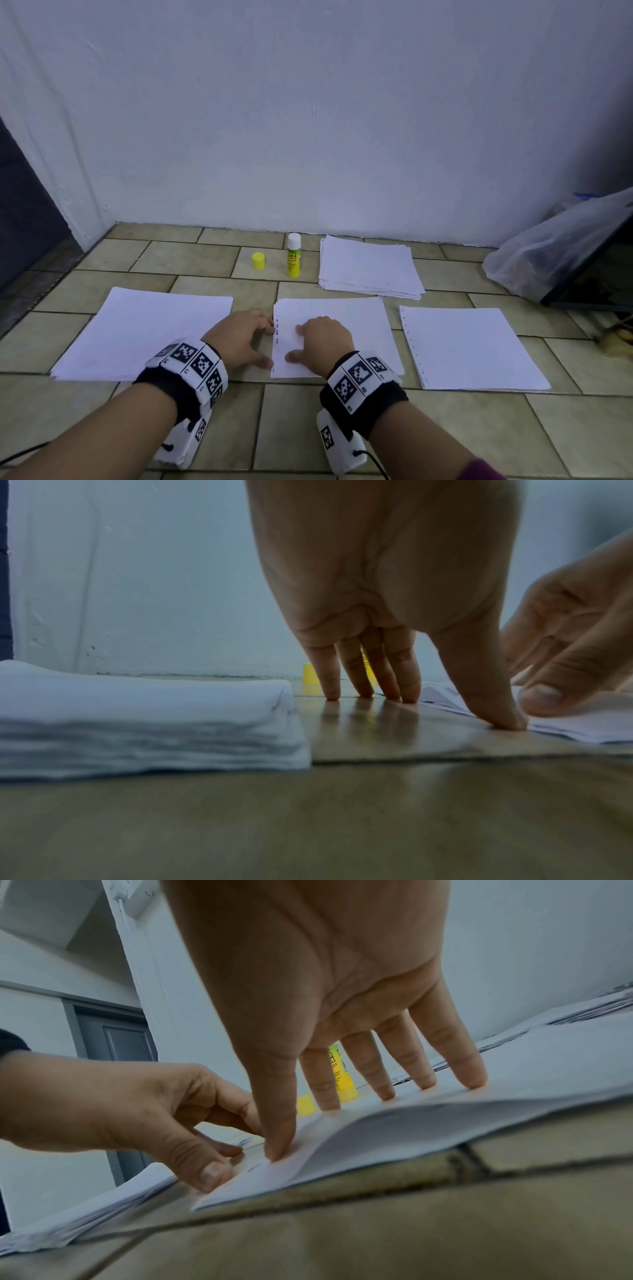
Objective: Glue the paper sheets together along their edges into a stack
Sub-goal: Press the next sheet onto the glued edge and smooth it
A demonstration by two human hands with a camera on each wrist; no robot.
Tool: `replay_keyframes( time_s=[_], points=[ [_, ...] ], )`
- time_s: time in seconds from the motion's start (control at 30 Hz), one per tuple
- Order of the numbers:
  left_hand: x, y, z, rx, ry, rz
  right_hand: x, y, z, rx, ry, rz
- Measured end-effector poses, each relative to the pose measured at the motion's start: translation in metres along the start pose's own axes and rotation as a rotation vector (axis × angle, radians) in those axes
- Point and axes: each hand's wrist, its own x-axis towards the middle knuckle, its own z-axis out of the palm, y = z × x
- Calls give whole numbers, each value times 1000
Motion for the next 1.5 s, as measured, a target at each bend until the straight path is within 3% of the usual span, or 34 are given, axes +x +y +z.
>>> replay_keyframes(
  time_s=[0.7, 1.5],
  points=[
    [7, -10, -4, -3, -18, 28, -4, -1, -11, 89, -1, 60],
    [4, -4, 0, -69, 17, -59, -14, -6, -16, 23, -1, 2]
  ],
)
